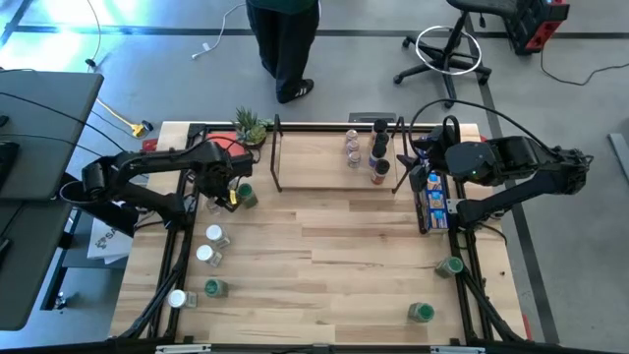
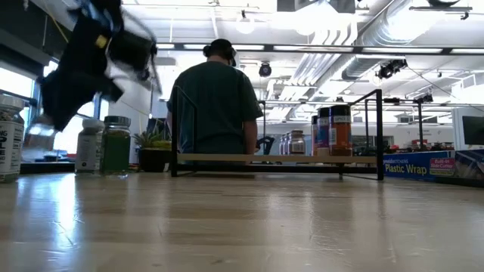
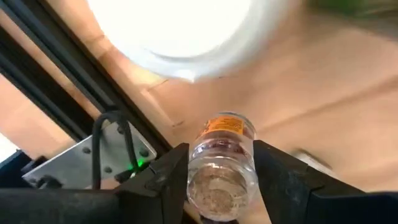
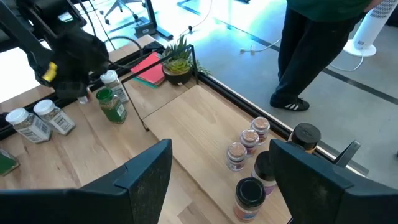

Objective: Shelf spices
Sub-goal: Put the brown seasoning bottle on the shelf, aligned with the other brown seasoning bottle

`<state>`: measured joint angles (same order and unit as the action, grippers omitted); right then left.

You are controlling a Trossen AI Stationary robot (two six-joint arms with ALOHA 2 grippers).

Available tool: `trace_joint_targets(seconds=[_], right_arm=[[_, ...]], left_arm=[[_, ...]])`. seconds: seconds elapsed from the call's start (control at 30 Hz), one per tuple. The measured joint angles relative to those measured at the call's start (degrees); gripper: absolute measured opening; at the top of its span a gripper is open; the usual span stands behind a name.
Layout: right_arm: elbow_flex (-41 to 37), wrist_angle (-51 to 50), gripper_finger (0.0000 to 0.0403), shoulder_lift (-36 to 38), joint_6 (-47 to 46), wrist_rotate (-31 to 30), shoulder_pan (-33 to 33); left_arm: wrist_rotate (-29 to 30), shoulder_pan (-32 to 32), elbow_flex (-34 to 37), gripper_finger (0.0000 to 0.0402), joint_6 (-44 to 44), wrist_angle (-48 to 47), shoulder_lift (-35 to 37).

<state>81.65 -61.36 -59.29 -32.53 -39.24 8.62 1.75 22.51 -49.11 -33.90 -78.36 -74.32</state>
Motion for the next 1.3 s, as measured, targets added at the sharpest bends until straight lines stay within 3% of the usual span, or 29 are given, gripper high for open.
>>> trace_joint_targets(seconds=[0.2,0.37,0.57,0.9,1.13,1.3], right_arm=[[0.0,0.0,0.0263,0.0,0.5,0.0,0.0],[0.0,0.1,0.0263,0.0,1.6,0.1,0.0],[0.0,0.1,0.0263,0.0,3.1,0.3,0.0],[0.0,-0.1,0.0263,0.0,4.2,0.8,0.0],[0.0,-0.1,0.0263,0.0,4.5,0.8,0.0],[0.0,-0.1,0.0263,0.0,4.5,0.9,0.0]], left_arm=[[1.4,-3.1,-16.0,0.0142,-1.7,-10.2,0.0],[1.5,-5.5,-29.2,0.0108,-5.3,-11.2,0.0],[-2.1,-8.1,-35.0,0.0073,-6.2,-8.9,0.0],[-3.5,-14.4,-33.9,0.0067,-13.6,-10.5,0.1],[-4.5,-12.8,-21.4,0.0142,-15.2,-9.1,0.1],[-6.2,-10.2,-9.9,0.0202,-15.6,-0.8,0.0]])
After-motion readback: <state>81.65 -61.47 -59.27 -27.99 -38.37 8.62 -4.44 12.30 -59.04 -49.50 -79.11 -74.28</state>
